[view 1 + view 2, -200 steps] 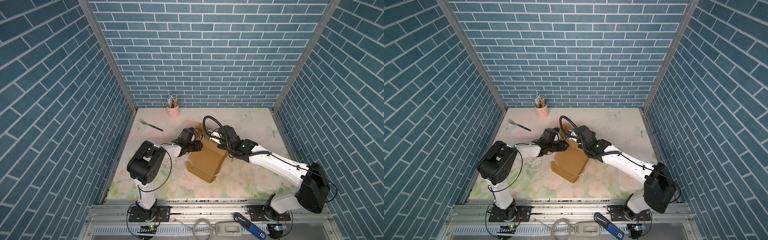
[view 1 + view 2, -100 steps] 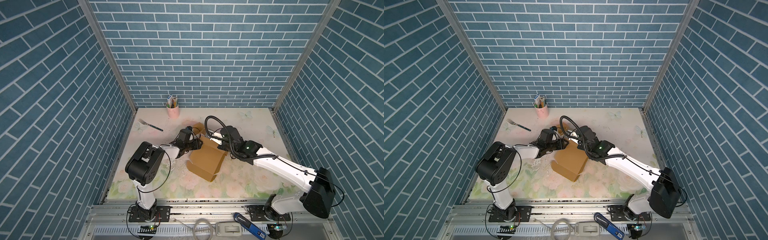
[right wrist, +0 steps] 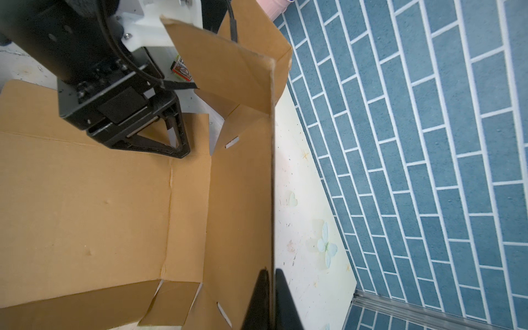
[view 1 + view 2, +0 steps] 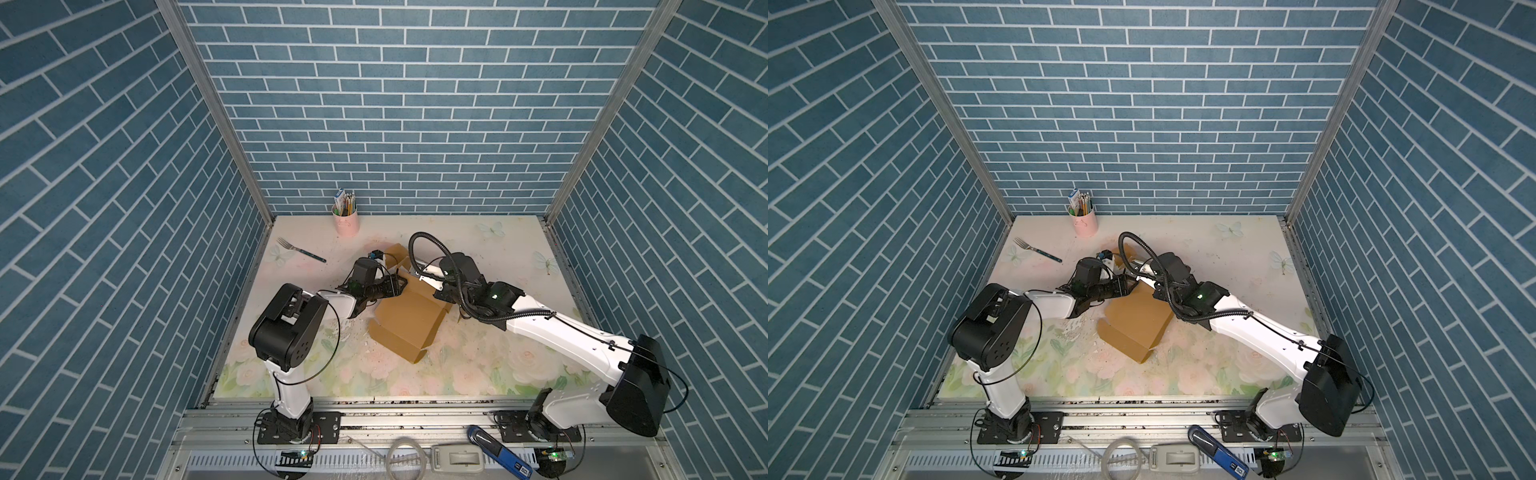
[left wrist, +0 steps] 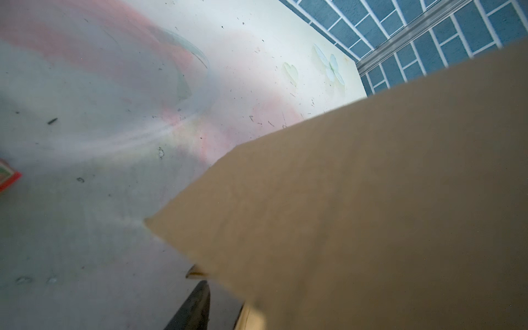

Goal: Fold the paper box

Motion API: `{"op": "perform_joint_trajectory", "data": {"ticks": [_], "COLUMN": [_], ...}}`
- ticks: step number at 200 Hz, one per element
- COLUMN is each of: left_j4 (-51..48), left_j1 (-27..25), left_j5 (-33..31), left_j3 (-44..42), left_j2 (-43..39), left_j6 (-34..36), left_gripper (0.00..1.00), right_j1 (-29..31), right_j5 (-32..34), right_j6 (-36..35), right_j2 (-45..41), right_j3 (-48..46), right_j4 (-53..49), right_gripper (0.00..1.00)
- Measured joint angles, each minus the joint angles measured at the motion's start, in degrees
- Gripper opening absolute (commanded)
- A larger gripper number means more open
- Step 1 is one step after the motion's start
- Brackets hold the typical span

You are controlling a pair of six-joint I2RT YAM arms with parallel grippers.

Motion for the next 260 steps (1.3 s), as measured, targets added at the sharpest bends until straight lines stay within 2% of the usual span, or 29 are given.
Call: {"op": "perform_joint_trajectory", "data": {"ticks": [66, 135, 179, 260], "left_j4": [-1.25, -1.99, -1.38, 4.70], "left_j1": [0.92, 2.23, 2.45, 2.51], "left_j5": [-4.39, -4.24, -1.42, 4.52], "left_j3": [-4.68, -4.31, -2.71, -2.69], "left_j2": [-6.91, -5.03, -1.57, -1.40], "left_j6": [-0.24, -0.09, 0.87, 0.57], "left_gripper": [0.60, 0.60, 0.59, 0.55], "right_j1": [0.17, 0.66, 0.90, 0.98], "right_j5": [-0.66, -2.14, -2.73, -2.82], "right_j6": [0.17, 0.50, 0.52, 0.59], "right_j2": [-0.04, -1.31, -1.38, -1.36], "right_j3": [-0.02, -0.02, 0.00, -0.02], "right_j4": [-0.07, -0.70, -1.18, -1.64], "right_gripper": [0.08, 0.08, 0.08, 0.08]}}
